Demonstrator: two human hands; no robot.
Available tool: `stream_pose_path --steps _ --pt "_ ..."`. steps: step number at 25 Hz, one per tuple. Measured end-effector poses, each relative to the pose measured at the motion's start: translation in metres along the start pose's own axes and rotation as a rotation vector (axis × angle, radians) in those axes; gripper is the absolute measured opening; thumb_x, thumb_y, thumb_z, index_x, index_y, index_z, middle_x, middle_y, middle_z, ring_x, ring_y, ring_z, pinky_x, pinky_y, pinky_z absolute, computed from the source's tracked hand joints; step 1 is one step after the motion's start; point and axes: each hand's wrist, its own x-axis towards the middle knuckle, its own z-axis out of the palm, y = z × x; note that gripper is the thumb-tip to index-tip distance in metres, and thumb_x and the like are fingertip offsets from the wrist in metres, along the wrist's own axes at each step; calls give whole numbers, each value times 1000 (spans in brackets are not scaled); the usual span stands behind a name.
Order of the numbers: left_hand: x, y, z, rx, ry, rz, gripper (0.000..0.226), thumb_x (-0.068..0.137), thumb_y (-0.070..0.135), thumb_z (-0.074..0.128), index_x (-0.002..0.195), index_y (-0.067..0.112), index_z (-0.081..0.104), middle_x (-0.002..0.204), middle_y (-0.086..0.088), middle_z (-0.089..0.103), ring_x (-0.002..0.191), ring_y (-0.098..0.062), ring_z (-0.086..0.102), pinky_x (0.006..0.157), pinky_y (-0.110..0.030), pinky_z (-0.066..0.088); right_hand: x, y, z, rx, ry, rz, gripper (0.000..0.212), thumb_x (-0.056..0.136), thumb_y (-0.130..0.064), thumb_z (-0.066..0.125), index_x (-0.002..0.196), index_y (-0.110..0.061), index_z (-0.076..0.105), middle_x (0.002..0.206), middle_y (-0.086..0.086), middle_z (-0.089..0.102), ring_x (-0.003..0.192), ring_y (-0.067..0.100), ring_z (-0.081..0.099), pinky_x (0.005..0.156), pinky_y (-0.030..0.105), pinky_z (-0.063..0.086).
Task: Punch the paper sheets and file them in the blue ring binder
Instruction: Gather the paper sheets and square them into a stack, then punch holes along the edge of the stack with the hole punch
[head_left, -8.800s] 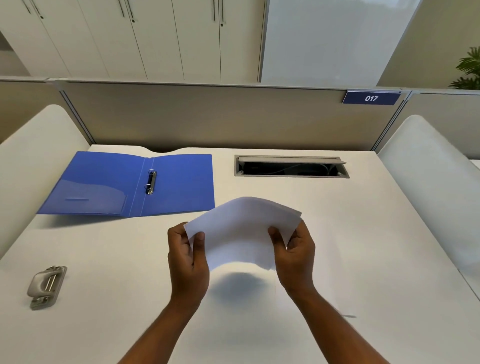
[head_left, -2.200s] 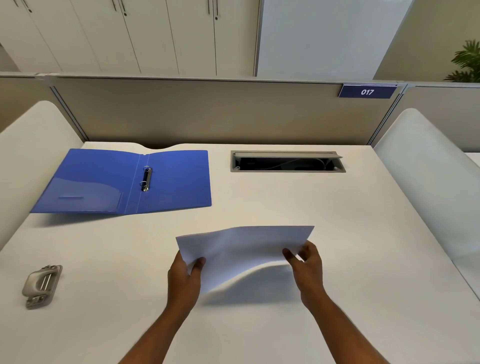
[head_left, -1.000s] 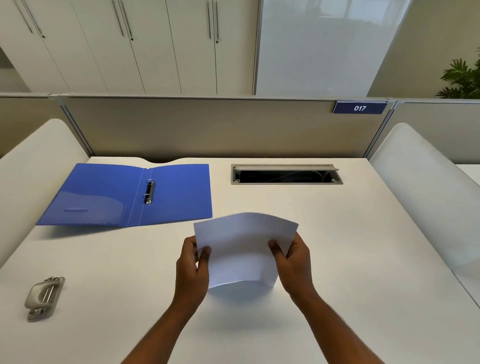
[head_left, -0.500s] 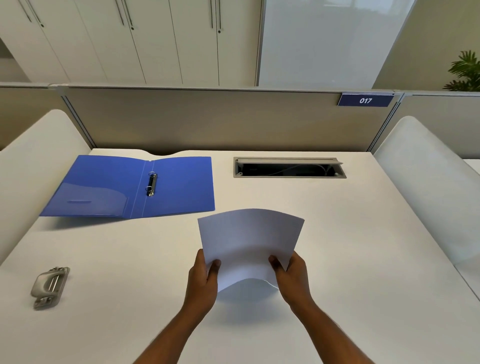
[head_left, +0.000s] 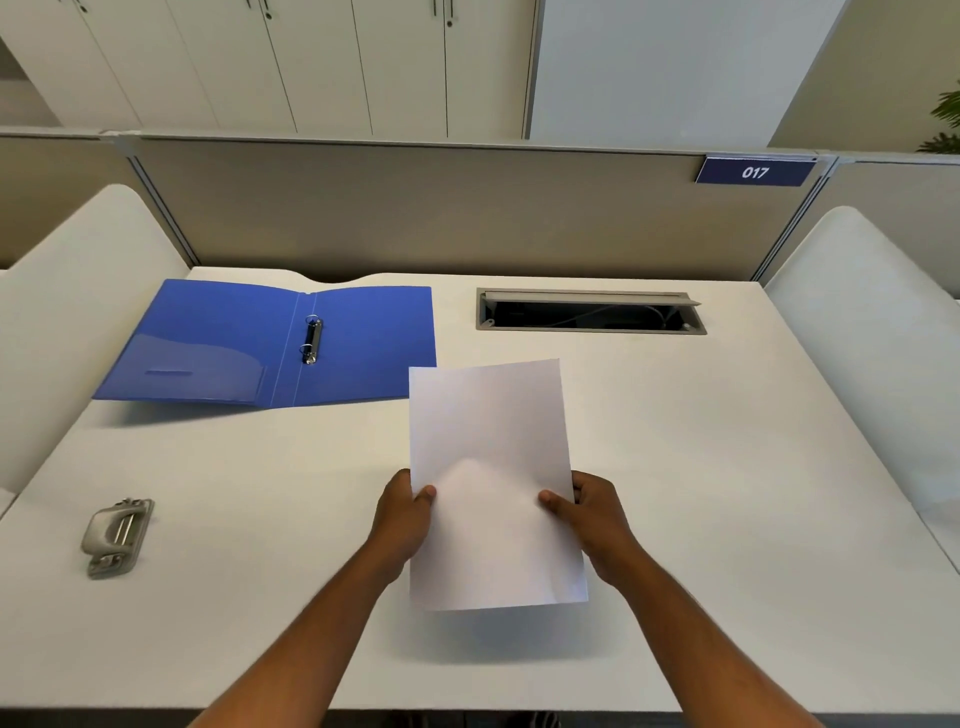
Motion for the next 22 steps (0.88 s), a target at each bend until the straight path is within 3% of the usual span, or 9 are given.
stream_pose_path --steps 7,11,14,16,22 --pt "3 -36 15 55 -34 -113 20 100 20 46 116 9 53 119 -5 59 106 -26 56 84 -32 44 11 31 4 -97 -7 153 8 87 -10 74 94 -13 77 91 3 80 85 28 77 81 45 63" --pt "6 -42 18 83 -34 -129 17 97 22 53 109 10 56 108 -5 63 92 -21 58 68 -28 45 15 51 8 -208 59 202 5 86 -13 73 90 -14 76 90 4 78 86 31 75 79 43 62" --pt "15 -49 -1 31 59 -108 14 92 19 59 104 12 59 94 -6 70 83 -26 68 74 -36 56 17 60 11 -222 80 225 6 85 -14 73 91 -15 76 92 4 78 88 32 74 80 44 61" --pt "25 -57 -27 71 147 -70 14 91 18 61 103 11 60 87 -9 72 86 -31 70 81 -40 57 19 62 13 -226 85 229 6 86 -14 73 90 -15 76 92 4 78 87 31 73 80 43 60" --pt "66 -96 -150 421 450 -46 23 88 13 64 108 3 63 107 -22 69 107 -41 62 95 -45 46 23 63 20 -239 82 234 6 87 -12 72 87 -16 75 91 5 77 85 31 72 81 44 59"
